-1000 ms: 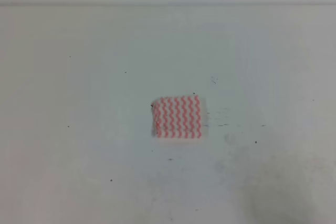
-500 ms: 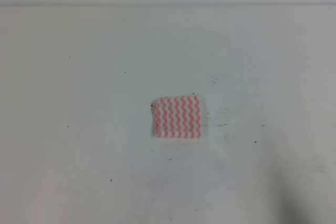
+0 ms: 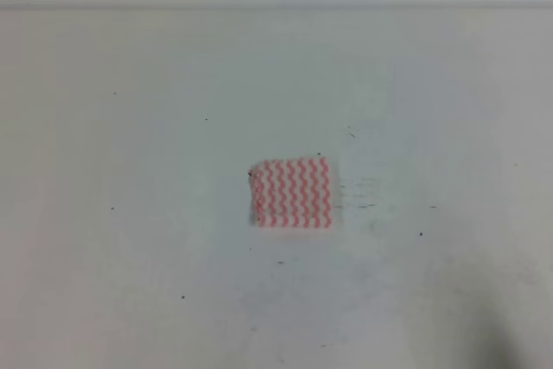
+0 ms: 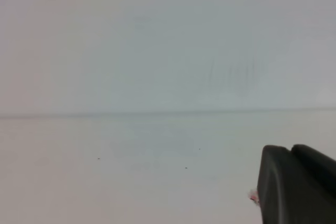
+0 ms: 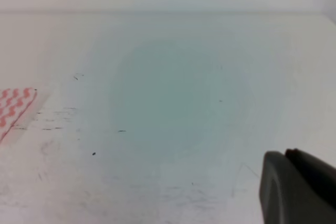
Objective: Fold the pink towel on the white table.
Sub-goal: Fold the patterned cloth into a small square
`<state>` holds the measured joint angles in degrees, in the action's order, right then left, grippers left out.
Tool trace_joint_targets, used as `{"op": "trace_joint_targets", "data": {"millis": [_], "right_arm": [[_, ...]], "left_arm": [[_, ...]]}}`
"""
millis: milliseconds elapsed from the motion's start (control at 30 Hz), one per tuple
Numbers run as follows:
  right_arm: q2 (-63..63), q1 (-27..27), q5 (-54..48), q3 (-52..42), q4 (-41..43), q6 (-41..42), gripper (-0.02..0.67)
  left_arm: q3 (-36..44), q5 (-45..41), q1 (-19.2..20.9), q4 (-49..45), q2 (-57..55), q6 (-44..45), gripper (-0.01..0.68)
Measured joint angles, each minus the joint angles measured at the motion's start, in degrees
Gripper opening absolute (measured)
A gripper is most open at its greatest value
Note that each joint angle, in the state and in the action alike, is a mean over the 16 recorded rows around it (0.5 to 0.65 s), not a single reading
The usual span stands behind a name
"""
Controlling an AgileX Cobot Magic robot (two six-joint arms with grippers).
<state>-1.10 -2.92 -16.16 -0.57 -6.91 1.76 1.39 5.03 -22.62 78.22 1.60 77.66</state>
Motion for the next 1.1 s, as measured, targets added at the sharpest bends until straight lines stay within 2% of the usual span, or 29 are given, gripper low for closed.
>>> {"op": "trace_joint_targets", "data": {"millis": [800,933,1100], "right_arm": [[0.1,0.0,-0.5,0.3,0.2,0.0,-0.018],[0.1,0.0,-0.5,0.2,0.2,0.0,-0.018],[0.1,0.0,-0.4,0.2,0.1,0.0,-0.018]], "left_arm": [[0.0,0.0,0.0,-2.0,0.0,-1.1,-0.004],[-0.1,-0.8,0.5,-9.6,0.0,-7.9,-0.004],[-0.1,-2.8,2.4,-26.2,0.0,-24.2,-0.004]]}}
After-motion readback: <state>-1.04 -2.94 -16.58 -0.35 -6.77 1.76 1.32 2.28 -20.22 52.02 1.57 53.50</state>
